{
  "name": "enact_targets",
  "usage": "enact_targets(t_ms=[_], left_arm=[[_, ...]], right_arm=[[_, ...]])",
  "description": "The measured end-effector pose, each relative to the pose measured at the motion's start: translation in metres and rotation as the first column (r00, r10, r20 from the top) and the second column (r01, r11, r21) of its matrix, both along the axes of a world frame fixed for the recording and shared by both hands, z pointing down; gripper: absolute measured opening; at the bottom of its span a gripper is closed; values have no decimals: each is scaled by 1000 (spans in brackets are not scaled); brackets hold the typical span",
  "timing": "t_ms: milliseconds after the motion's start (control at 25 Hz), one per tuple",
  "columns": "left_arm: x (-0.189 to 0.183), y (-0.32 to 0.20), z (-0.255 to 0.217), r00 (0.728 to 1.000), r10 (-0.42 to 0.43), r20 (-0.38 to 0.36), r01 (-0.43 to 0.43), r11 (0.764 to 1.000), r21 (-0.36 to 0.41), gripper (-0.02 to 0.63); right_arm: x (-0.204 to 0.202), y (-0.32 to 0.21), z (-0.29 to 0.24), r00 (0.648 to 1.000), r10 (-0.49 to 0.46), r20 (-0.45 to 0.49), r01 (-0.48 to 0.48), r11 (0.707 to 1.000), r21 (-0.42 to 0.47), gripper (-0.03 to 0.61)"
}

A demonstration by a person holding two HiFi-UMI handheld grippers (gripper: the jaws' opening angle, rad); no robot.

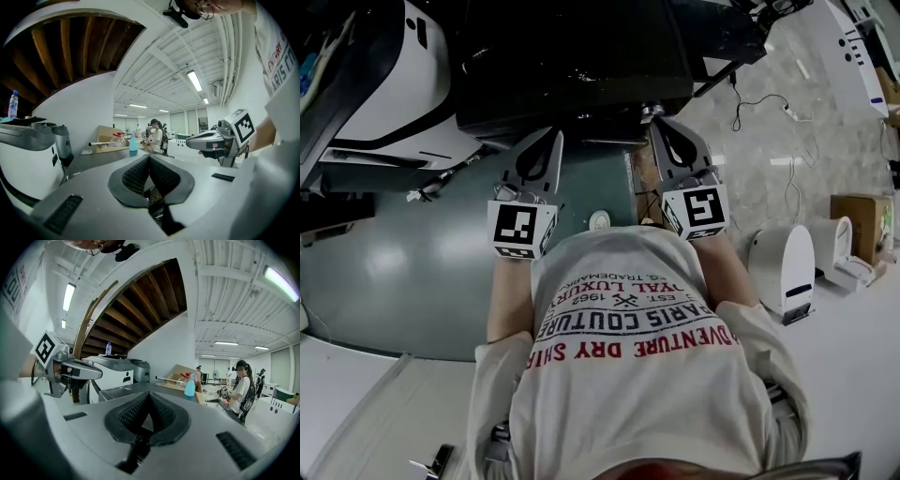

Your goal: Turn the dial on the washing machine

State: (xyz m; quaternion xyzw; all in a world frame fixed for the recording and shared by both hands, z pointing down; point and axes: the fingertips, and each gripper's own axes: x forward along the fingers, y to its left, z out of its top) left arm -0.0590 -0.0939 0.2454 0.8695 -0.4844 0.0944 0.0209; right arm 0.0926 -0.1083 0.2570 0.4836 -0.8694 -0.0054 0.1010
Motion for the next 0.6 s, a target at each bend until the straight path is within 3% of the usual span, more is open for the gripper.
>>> enact_targets(t_ms=[600], left_arm=[[-6, -2, -2, 999, -42, 8, 42, 999, 12, 15]], right_arm=[[5, -6, -2, 999, 24, 37, -24, 999, -23, 28]])
